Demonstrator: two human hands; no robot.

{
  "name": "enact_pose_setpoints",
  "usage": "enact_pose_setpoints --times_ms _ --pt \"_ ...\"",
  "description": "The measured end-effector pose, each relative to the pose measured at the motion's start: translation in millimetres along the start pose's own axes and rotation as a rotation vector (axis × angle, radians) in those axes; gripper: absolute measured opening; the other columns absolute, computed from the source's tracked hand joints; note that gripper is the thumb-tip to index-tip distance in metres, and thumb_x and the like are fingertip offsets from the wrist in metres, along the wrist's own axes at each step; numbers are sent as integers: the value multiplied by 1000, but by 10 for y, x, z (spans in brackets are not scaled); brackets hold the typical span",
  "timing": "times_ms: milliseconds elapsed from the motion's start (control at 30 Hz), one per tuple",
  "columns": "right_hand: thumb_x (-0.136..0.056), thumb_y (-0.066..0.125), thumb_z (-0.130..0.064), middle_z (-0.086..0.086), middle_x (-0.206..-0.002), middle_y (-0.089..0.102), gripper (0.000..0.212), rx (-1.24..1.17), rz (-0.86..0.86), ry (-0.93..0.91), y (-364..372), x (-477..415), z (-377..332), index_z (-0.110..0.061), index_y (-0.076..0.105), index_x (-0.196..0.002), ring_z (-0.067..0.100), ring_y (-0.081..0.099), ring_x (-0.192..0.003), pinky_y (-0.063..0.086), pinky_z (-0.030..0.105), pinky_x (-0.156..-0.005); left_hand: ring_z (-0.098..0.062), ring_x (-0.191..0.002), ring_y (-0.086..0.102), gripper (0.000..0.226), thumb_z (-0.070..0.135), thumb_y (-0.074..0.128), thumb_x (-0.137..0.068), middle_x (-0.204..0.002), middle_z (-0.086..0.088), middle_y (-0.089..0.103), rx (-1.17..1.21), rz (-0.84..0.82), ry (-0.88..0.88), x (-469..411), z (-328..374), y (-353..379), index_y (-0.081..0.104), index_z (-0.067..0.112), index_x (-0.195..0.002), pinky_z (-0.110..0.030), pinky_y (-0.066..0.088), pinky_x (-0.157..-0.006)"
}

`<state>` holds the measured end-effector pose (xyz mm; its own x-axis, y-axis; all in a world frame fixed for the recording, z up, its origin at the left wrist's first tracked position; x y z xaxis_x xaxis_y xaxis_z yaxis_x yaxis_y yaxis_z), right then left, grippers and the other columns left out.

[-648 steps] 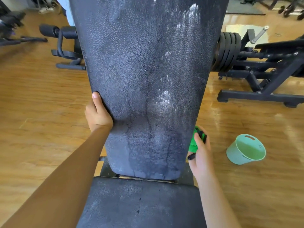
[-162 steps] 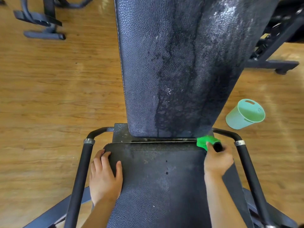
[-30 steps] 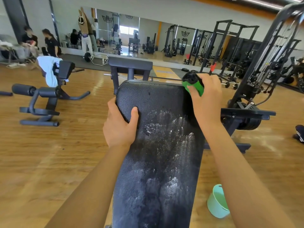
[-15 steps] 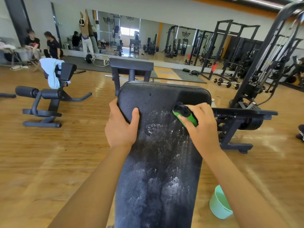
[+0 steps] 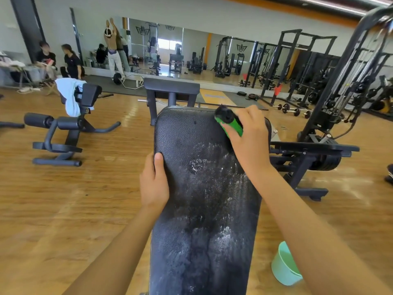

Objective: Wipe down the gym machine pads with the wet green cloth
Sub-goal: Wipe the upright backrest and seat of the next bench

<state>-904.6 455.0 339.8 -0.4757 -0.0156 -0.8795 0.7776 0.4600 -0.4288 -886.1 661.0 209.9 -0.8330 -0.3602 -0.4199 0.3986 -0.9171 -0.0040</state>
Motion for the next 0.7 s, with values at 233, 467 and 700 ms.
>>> enact_pose_setpoints --times_ms 233,467,700 --pt "-76 79 -5 15 -96 58 34 46 -175 -171 67 525 -12 0 66 -107 23 48 -93 39 26 -82 -31 -71 46 71 66 16 -82 -70 -3 51 -203 92 -13 126 -128 -19 56 7 -91 -36 26 -62" --pt "-86 70 -20 15 -97 56 26 10 25 -17 80 -174 -93 -2 65 -104 24 49 -93 27 15 -79 -44 -86 53 87 68 14 -81 -88 -23 63 -236 100 -10 118 -187 -4 55 -2 -111 -43 36 -69" --pt "-80 73 -6 14 -98 55 27 1 57 -4 159 -8 -222 -4 64 -106 26 50 -95 32 18 -81 -43 -88 54 86 69 14 -80 -92 -21 64 -245 104 -9 124 -177 -3 57 2 -113 -45 41 -72"
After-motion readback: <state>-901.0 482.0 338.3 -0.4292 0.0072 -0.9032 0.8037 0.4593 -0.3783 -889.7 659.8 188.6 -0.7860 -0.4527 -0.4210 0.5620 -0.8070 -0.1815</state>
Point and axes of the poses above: each hand's wrist, its own x-axis away from the middle knuckle, its own y-axis out of the palm, z = x × y, the point moved 4 cm from there along -x, towards the middle knuckle
